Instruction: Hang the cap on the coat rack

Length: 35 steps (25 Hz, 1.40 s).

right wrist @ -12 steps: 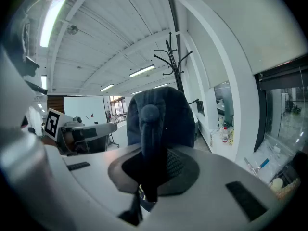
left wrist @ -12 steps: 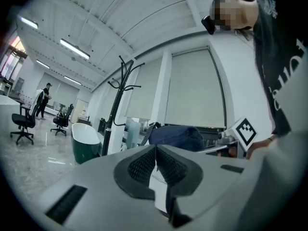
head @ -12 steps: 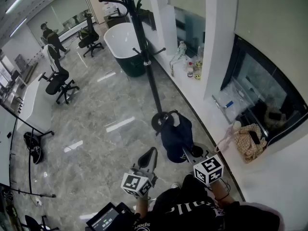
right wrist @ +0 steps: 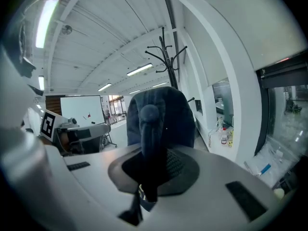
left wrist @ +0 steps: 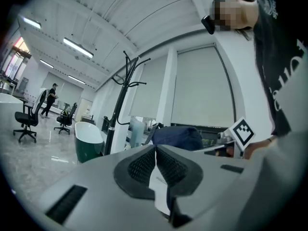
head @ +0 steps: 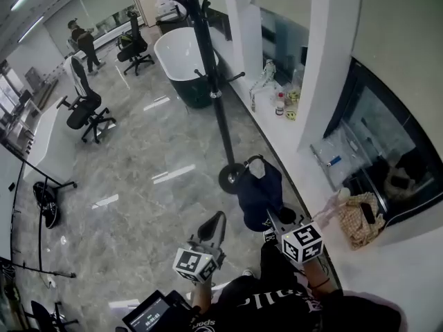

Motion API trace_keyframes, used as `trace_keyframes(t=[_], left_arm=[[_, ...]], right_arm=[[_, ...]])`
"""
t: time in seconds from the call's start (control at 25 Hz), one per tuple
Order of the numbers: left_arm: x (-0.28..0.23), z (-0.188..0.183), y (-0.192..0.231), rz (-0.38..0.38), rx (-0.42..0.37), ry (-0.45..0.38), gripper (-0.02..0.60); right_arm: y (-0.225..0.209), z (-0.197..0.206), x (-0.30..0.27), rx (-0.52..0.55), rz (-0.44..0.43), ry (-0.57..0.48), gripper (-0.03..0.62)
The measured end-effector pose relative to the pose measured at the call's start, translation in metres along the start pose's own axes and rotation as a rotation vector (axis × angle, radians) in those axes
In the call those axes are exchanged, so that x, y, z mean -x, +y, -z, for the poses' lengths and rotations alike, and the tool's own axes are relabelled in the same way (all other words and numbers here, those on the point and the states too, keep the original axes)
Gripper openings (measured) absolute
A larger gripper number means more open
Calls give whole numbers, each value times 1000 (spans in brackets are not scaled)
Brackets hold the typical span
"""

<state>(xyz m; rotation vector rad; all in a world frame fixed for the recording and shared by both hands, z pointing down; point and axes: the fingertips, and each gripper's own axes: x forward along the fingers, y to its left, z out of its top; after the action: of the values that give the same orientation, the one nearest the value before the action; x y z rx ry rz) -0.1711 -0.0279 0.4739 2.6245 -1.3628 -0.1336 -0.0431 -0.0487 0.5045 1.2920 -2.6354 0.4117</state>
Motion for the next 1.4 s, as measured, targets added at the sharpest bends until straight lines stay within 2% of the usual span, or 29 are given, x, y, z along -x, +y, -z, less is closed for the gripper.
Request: trace_keyframes(t=[0.28,0.44,0.68,1.0,1.28,1.4], left_arm=[[-89,-14,27,-50,12,-42,5],[-146,-18,30,-56,7,-48,5],[-204,-28,32,-91,-2,-38,5],[-235,-13,37,-132,-5,3,5],[-243,-10,54,-148,-1,23,5],[-253,-11,67,-131,5,30,6]], right_arm=[[-75,-33,-51,28,-53,0,34],[-124,-54,-74,40,-76,-7,34],[-181,-78,-100,41,-108,-11,34],[-233,-95,-133,55,-134,-26,32],[-255,-116,-166,64,-123,-49,32],[-262,-122,-182,64,-109,-55,32]])
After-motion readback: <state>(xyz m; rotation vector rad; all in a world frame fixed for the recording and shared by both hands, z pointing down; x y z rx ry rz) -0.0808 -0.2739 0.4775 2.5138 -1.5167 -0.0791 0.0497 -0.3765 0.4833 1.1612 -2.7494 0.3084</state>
